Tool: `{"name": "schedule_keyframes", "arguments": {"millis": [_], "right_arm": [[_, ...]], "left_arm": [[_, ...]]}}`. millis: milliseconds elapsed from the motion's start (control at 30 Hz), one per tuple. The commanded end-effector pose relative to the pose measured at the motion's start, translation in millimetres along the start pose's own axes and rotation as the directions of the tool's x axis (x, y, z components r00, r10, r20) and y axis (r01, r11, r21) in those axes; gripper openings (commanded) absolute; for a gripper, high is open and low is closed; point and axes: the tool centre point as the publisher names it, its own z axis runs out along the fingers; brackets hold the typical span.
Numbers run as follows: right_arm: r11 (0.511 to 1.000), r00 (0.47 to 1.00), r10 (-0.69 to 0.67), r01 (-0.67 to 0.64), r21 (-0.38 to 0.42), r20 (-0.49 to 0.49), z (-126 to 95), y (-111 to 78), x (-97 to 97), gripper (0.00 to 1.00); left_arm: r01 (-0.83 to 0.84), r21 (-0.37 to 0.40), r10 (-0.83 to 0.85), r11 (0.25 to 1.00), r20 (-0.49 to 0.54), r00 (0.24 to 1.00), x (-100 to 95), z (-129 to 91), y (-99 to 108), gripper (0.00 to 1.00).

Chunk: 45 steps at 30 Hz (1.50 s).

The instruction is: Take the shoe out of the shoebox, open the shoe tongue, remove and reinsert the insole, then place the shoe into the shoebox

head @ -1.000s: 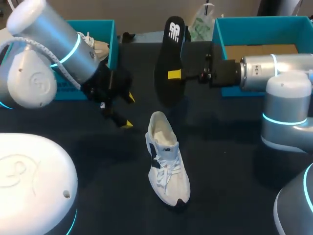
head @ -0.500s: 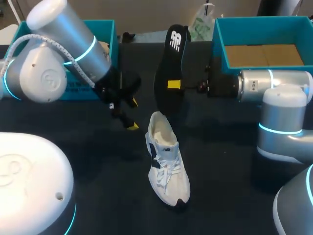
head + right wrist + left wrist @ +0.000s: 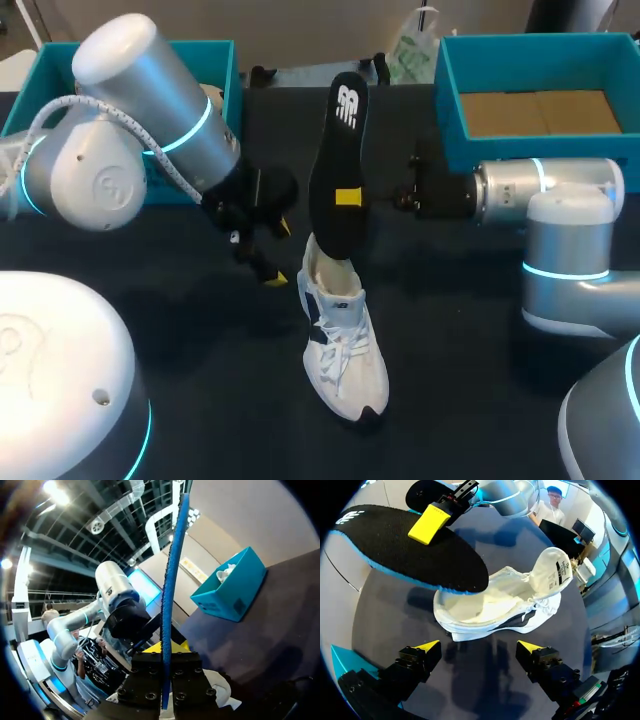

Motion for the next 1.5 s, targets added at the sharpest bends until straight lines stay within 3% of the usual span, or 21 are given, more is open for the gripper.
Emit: {"name": "schedule_keyframes", "arguments": {"millis": [33, 300, 633, 1500], "right_arm": [[1.0, 1.0, 0.0, 0.0, 0.003, -0.007, 3.6, 1.4, -4.2, 0.0], [1.0, 1.0, -0.008, 0.007, 0.019, 0.007, 6.7, 0.7, -6.3, 0.0], [0.999, 0.998, -0.051, 0.052, 0.016, -0.034, 10.5, -13.6, -16.8, 0.0], [0.996, 0.996, -0.075, 0.077, 0.041, -0.041, 14.1, -18.4, -16.5, 0.0]], "left_arm": [[0.0, -0.002, 0.0, 1.0, -0.004, 1.0, -2.2, 1.8, -0.7, 1.0], [0.001, -0.033, -0.001, 0.999, -0.014, 1.0, 2.5, 12.1, -3.4, 1.0], [0.063, -0.045, -0.063, 0.997, -0.017, 0.998, 2.8, 32.0, 3.6, 1.0], [0.062, -0.042, -0.064, 0.997, -0.041, 0.997, 9.6, 35.7, -0.4, 1.0]]}}
